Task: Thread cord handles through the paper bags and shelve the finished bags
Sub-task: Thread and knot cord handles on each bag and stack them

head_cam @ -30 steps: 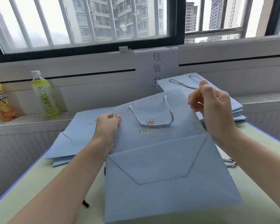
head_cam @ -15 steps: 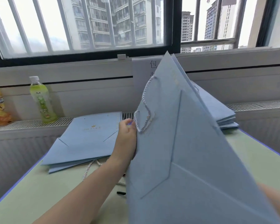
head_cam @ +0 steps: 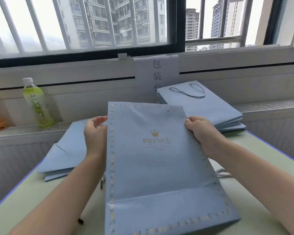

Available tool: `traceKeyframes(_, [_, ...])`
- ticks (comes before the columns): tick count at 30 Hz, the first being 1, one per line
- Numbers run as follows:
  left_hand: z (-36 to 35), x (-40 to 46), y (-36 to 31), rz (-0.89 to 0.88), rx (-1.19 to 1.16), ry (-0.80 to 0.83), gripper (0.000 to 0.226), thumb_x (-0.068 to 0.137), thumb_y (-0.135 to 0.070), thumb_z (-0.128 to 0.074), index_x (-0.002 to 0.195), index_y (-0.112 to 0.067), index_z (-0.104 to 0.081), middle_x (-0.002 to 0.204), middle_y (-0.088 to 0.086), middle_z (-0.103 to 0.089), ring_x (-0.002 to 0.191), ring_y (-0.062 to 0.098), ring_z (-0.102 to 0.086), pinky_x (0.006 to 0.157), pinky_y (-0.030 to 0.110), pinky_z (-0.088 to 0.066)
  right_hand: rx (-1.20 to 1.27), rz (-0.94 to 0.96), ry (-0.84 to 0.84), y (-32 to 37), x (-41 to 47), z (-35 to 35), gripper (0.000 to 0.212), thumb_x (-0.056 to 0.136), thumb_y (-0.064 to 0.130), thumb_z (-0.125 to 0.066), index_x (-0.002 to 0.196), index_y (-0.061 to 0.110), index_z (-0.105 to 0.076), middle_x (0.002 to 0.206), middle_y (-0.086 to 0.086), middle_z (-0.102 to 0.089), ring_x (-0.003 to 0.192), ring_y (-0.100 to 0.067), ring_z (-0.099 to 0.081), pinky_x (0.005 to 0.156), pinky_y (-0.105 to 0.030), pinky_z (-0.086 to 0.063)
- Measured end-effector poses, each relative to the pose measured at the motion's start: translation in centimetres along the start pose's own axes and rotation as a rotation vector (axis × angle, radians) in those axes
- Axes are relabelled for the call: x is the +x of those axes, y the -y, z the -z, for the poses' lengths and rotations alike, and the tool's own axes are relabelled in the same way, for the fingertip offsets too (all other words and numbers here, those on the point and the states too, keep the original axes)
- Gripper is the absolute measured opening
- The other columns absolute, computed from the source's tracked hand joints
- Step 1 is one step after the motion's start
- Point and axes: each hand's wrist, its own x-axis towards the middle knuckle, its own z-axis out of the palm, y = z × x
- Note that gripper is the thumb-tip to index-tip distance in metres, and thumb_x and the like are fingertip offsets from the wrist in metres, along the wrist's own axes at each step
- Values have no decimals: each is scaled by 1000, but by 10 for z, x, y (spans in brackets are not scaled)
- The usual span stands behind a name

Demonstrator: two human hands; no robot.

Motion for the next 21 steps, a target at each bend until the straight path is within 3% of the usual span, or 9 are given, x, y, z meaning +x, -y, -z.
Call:
traceKeyframes(3, [4,7,-8,104,-255,14,17,101,-20,-38,92,-18,-52,112,4,-65,83,18,-63,71,32,-50,-144,82,1,4,-7,-1,34,96,4,-38,71,12,-58,66,-4,-61,54,-18,-57,56,-26,-46])
traceKeyframes(6, [7,15,-3,85,71,169,15,96,-30,-52,101,-16,-56,108,4,-64,92,25,-60,71,34,-47,-398,95,39,-4,-6,-11,23,95,5,-39,79,7,-56,79,-11,-61,65,-21,-53,59,-28,-40])
traceKeyframes(8, [7,15,6,-41,367,229,17,94,-24,-57,105,-12,-61,103,10,-63,88,24,-57,70,29,-44,-837,123,47,-11,0,-11,15,95,8,-36,101,4,-50,95,-14,-57,81,-27,-53,68,-29,-38])
traceKeyframes(9, [5,13,9,-109,457,244,17,95,-23,-56,103,-10,-62,95,11,-64,80,22,-55,67,27,-41,-1068,140,47,-12,1,-8,14,94,7,-35,103,7,-46,93,-10,-51,84,-28,-49,68,-30,-36])
traceKeyframes(11, [3,7,11,-201,628,276,25,97,-30,-49,94,-9,-63,74,3,-58,71,21,-50,63,29,-35,-1333,160,50,-11,-3,-2,10,89,4,-36,86,13,-39,84,-4,-40,82,-28,-43,61,-30,-31])
traceKeyframes(13, [0,5,15,-263,869,296,33,99,-37,-43,82,-13,-58,73,-1,-53,80,26,-53,67,30,-33,-1420,132,102,-10,-4,3,20,87,5,-38,71,15,-31,86,-4,-39,81,-28,-44,57,-29,-30])
traceKeyframes(15, [-2,2,19,-298,1040,316,33,98,-39,-40,81,-16,-56,82,1,-57,88,28,-53,70,31,-34,-1452,119,172,-12,-2,5,24,86,3,-40,67,15,-30,89,-8,-44,80,-27,-46,62,-29,-35])
traceKeyframes(18, [-2,0,23,-269,1141,324,34,99,-41,-38,95,-14,-58,95,0,-55,90,24,-50,72,31,-34,-1482,139,209,-14,2,6,21,84,-2,-40,69,12,-34,92,-14,-50,77,-26,-44,63,-28,-35])
traceKeyframes(21, [-1,1,25,-265,1144,309,31,98,-41,-39,94,-15,-57,95,-1,-52,95,25,-49,74,32,-34,-1498,134,220,-12,-1,6,26,87,-1,-41,68,13,-30,88,-10,-47,78,-25,-43,53,-28,-32])
